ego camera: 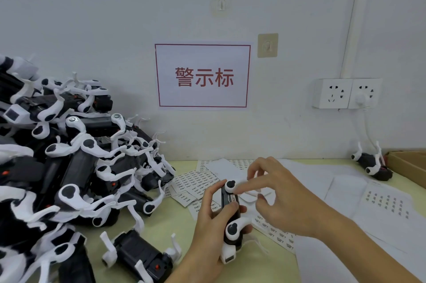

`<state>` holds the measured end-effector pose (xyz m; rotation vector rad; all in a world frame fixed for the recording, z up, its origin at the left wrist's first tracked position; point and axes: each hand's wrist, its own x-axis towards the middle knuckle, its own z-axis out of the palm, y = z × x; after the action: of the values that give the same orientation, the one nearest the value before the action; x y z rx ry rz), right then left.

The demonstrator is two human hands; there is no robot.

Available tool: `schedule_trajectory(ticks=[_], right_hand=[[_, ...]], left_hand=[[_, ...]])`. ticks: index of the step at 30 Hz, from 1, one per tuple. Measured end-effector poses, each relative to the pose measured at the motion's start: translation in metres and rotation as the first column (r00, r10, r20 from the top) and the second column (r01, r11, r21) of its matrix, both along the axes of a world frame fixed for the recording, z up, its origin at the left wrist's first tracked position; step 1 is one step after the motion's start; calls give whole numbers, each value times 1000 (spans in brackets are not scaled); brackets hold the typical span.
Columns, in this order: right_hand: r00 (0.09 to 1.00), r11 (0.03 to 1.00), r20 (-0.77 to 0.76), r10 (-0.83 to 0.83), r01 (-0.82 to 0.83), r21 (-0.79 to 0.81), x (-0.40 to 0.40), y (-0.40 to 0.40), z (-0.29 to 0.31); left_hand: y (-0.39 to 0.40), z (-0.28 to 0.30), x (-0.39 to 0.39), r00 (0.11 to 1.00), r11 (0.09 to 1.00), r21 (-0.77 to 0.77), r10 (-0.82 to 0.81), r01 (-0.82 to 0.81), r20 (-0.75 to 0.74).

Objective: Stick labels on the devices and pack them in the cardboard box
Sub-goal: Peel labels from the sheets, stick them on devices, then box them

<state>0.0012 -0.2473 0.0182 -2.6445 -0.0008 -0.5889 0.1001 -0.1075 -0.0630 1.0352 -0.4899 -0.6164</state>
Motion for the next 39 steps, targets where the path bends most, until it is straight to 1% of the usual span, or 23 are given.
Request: schedule_trajectory(ticks=[2,8,10,13,15,24,30,33,39], right_hand=[[1000,998,-14,24,-25,-51,1,2,-2],[998,982,-68,-3,-9,-187,2,4,-6],[997,983,-74,2,-16,-180,2,5,-6],[997,996,-75,10,-17,-84,1,3,-4],[998,999,-54,11,-14,-49,0,2,-3],[996,987,-86,37,-50,-153,1,4,-2],[997,992,-56,47,-53,-115,1,6,-2],[999,996,-22,23,-25,-90,1,3,-5],[998,983,-66,19,-30,-180,3,0,-8]], left_hand=[[-1,0,1,1000,1000,-11,-9,9,-10],[-1,-1,-1,1000,999,-24,-24,24,16],[0,0,0,1000,999,-33,-18,18,1],[-1,2,-1,1000,998,-56,-14,13,-18],[-1,2,-1,1000,997,-75,-8,6,-29],[-1,2,3,989,982,-162,-111,95,-95],[0,5,2,983,969,-227,-130,98,-133],[2,5,1,982,971,-221,-129,96,-138],[4,11,-3,982,979,-185,-109,80,-153]])
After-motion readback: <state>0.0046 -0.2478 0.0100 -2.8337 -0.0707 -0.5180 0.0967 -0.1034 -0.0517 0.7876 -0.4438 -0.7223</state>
